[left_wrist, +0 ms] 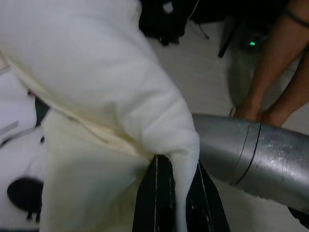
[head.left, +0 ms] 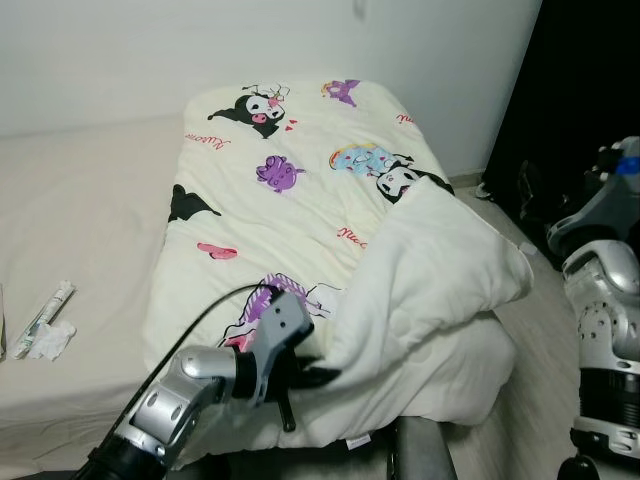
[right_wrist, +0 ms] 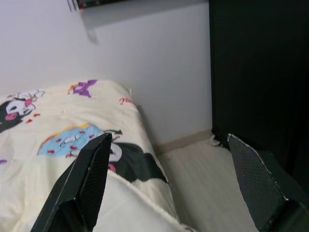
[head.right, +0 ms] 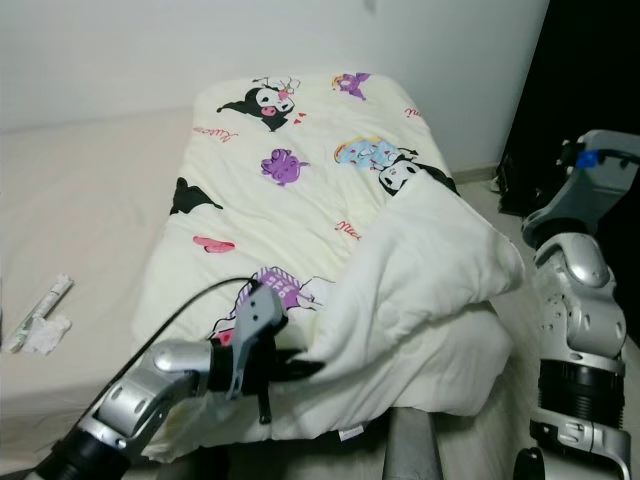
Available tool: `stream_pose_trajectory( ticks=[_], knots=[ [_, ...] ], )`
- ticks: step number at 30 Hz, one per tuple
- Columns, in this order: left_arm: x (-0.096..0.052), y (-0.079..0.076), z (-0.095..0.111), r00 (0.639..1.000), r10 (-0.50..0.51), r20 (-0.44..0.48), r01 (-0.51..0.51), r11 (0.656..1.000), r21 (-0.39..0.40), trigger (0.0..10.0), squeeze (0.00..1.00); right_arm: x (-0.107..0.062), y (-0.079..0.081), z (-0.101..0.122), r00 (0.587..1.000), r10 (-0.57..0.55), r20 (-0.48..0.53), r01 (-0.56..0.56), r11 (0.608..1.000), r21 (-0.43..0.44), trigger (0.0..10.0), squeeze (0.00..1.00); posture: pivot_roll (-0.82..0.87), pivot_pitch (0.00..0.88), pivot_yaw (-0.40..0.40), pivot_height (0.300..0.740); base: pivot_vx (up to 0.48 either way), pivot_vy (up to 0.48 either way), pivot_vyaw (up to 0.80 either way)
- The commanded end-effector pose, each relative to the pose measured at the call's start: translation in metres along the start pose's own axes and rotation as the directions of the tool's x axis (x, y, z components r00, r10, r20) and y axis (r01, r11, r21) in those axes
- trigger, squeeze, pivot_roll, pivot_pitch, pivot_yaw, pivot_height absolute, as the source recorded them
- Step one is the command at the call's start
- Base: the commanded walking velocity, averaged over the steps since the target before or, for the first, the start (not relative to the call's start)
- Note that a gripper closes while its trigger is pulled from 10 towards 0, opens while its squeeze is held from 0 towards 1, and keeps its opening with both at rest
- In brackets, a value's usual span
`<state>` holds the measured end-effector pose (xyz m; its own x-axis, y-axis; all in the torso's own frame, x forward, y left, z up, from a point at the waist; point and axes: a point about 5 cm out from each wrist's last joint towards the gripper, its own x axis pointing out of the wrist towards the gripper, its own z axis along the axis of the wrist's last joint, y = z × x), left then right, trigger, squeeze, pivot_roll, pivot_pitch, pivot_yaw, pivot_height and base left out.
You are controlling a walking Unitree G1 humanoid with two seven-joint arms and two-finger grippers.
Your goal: Clean up the room
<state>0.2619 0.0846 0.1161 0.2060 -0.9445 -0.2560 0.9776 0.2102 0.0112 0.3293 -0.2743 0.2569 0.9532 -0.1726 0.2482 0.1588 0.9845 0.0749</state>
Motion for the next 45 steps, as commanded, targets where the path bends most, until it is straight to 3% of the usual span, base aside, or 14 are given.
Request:
stream_pose_trajectory(
  ticks=[1,3,12,18,22,24,27,30,32,34,39,41,43,45],
  knots=[
    [-0.001,-0.017,-0.032,0.985,-0.078,-0.151,0.077,0.997,-0.014,9.7,0.00,0.001,0.011,0.003,0.999,0.041,-0.001,-0.041,0.999,-0.001,10.0,0.00,-0.11,0.128,0.057,0.465,0.000,0.000,0.00],
    [0.000,-0.025,-0.052,0.966,-0.098,-0.238,0.097,0.995,-0.017,10.0,0.00,0.001,0.017,0.002,0.998,0.064,-0.011,-0.064,0.998,-0.014,10.0,0.00,-0.11,0.125,0.054,0.465,0.000,0.000,0.00],
    [-0.005,-0.038,-0.065,0.930,-0.187,-0.315,0.188,0.982,-0.028,10.0,0.00,0.002,0.016,-0.008,0.996,0.056,-0.074,-0.059,0.998,-0.030,10.0,0.00,-0.11,0.110,0.053,0.465,0.000,0.000,0.00],
    [-0.002,-0.034,-0.074,0.916,-0.136,-0.377,0.159,0.987,0.028,10.0,0.00,-0.008,0.049,-0.044,0.920,0.261,-0.291,-0.297,0.951,-0.085,10.0,0.00,-0.12,0.103,0.055,0.465,0.000,0.000,0.00],
    [0.009,-0.028,-0.072,0.934,-0.073,-0.350,0.104,0.992,0.073,10.0,0.00,-0.027,0.098,-0.060,0.810,0.501,-0.304,-0.541,0.839,-0.059,10.0,0.00,-0.11,0.103,0.055,0.465,0.000,0.000,0.00],
    [0.016,-0.028,-0.068,0.946,-0.051,-0.320,0.081,0.993,0.082,10.0,0.00,-0.034,0.123,-0.063,0.752,0.593,-0.289,-0.646,0.751,-0.140,10.0,0.00,-0.11,0.104,0.058,0.465,0.000,0.000,0.00],
    [0.019,-0.029,-0.068,0.949,-0.047,-0.313,0.077,0.994,0.084,10.0,0.00,-0.036,0.134,-0.065,0.721,0.627,-0.295,-0.687,0.702,-0.189,10.0,0.00,-0.11,0.105,0.057,0.465,0.000,0.000,0.00],
    [0.024,-0.030,-0.067,0.954,-0.029,-0.299,0.059,0.994,0.093,10.0,0.00,-0.048,0.159,-0.081,0.609,0.697,-0.379,-0.792,0.560,-0.243,10.0,0.00,-0.11,0.103,0.050,0.465,0.000,0.000,0.00],
    [0.025,-0.030,-0.067,0.955,-0.023,-0.296,0.054,0.994,0.095,10.0,0.00,-0.051,0.163,-0.087,0.579,0.703,-0.413,-0.814,0.519,-0.259,10.0,0.00,-0.11,0.103,0.050,0.465,0.000,0.000,0.00],
    [0.026,-0.030,-0.067,0.955,-0.020,-0.295,0.052,0.994,0.101,10.0,0.00,-0.054,0.163,-0.098,0.560,0.670,-0.488,-0.828,0.469,-0.307,10.0,0.00,-0.11,0.104,0.045,0.465,0.000,0.000,0.00],
    [0.021,-0.022,-0.067,0.959,0.040,-0.279,-0.011,0.994,0.104,10.0,0.00,-0.042,0.124,-0.124,0.635,0.400,-0.661,-0.754,0.508,-0.417,10.0,0.00,-0.11,0.108,0.035,0.465,0.000,0.000,0.00],
    [0.020,-0.022,-0.069,0.957,0.044,-0.288,-0.013,0.994,0.109,10.0,0.00,-0.042,0.113,-0.127,0.622,0.368,-0.691,-0.751,0.531,-0.393,10.0,0.00,-0.11,0.110,0.032,0.465,0.000,0.000,0.00],
    [0.017,-0.022,-0.071,0.953,0.047,-0.301,-0.011,0.993,0.118,10.0,0.00,-0.045,0.084,-0.134,0.595,0.274,-0.756,-0.738,0.559,-0.378,10.0,0.00,-0.11,0.113,0.026,0.465,0.000,0.000,0.00],
    [0.016,-0.022,-0.071,0.952,0.049,-0.303,-0.013,0.993,0.120,10.0,0.00,-0.049,0.059,-0.135,0.570,0.183,-0.801,-0.737,0.544,-0.401,10.0,0.00,-0.11,0.112,0.023,0.465,0.000,0.000,0.00]
  ],
)
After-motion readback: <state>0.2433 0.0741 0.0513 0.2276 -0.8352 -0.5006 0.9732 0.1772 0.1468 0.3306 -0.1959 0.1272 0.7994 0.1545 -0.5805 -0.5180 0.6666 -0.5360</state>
